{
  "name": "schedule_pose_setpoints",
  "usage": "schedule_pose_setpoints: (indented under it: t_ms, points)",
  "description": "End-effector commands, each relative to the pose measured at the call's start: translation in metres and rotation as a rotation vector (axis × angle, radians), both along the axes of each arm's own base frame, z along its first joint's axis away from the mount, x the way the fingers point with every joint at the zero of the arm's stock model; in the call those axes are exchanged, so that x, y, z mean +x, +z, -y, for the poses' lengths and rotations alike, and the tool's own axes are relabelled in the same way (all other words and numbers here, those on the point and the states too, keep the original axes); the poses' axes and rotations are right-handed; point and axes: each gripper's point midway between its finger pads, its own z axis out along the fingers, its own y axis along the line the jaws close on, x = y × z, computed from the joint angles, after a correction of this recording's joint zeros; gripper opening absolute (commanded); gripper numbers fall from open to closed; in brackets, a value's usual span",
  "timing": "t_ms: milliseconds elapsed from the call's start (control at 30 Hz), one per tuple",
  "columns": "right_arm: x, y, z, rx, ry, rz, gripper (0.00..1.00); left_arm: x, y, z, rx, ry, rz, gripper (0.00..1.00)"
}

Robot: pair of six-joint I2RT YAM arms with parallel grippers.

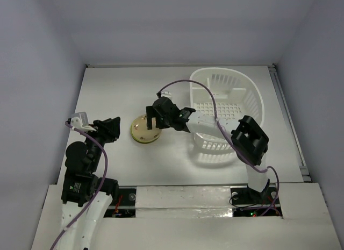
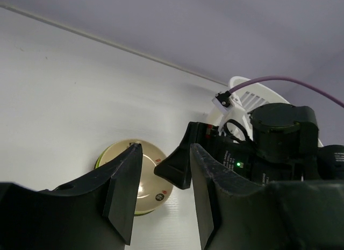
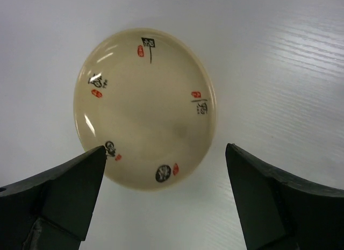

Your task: Unload the plates from the dish rack

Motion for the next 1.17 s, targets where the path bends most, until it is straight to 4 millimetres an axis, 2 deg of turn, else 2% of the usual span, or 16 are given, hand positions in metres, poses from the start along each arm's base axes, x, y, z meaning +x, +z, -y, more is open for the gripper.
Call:
schedule_pose_setpoints:
  t_ms: [0, 167, 233, 267, 300, 333, 400, 433, 500, 533, 600, 667, 733, 800, 933, 1133]
  points:
    - [-0.004, 0.061, 0.002, 0.019, 0.005, 0.110, 0.98, 0.001, 0.013, -0.002, -0.013, 0.011, 0.046, 0.38]
    - [-0.018, 0.124, 0.015, 0.095, 0.020, 0.204, 0.94, 0.000, 0.014, -0.002, -0.010, 0.005, 0.054, 0.43]
    - [-0.023, 0.139, 0.026, 0.116, 0.014, 0.232, 0.73, -0.001, 0.015, -0.001, -0.007, 0.001, 0.058, 0.46]
    - [-0.024, 0.151, 0.031, 0.140, 0.006, 0.259, 0.54, -0.001, 0.016, -0.001, -0.009, 0.001, 0.060, 0.48]
    - [-0.030, 0.181, 0.045, 0.190, -0.009, 0.303, 0.12, -0.002, 0.017, -0.001, -0.009, 0.001, 0.065, 0.52]
    - [-0.031, 0.182, 0.059, 0.182, -0.040, 0.326, 0.00, -0.002, 0.018, -0.002, -0.008, 0.003, 0.068, 0.54]
    - [-0.038, 0.203, 0.082, 0.216, -0.074, 0.384, 0.00, -0.002, 0.019, -0.002, -0.007, 0.003, 0.072, 0.61]
    - [-0.046, 0.238, 0.110, 0.271, -0.117, 0.454, 0.00, -0.002, 0.019, -0.002, -0.006, 0.003, 0.073, 0.63]
    - [-0.056, 0.242, 0.140, 0.274, -0.158, 0.494, 0.00, -0.002, 0.022, -0.001, -0.003, -0.002, 0.080, 0.68]
    - [-0.067, 0.266, 0.170, 0.313, -0.200, 0.551, 0.03, -0.002, 0.023, 0.000, -0.002, -0.008, 0.086, 0.69]
    - [-0.077, 0.257, 0.201, 0.296, -0.245, 0.571, 0.18, -0.002, 0.023, 0.001, 0.004, -0.015, 0.091, 0.70]
    - [-0.092, 0.270, 0.252, 0.336, -0.361, 0.623, 0.36, -0.003, 0.026, 0.001, 0.007, -0.019, 0.101, 0.71]
    - [-0.097, 0.254, 0.289, 0.324, -0.488, 0.631, 0.78, -0.004, 0.028, 0.001, 0.009, -0.019, 0.109, 0.71]
    - [-0.110, 0.253, 0.323, 0.374, -0.568, 0.648, 1.00, -0.004, 0.030, -0.003, 0.011, 0.001, 0.116, 0.71]
    - [-0.118, 0.228, 0.359, 0.402, -0.705, 0.649, 1.00, -0.003, 0.034, -0.005, 0.012, 0.013, 0.126, 0.71]
    - [-0.117, 0.219, 0.357, 0.397, -0.702, 0.641, 1.00, 0.002, 0.030, -0.003, 0.018, 0.006, 0.102, 0.75]
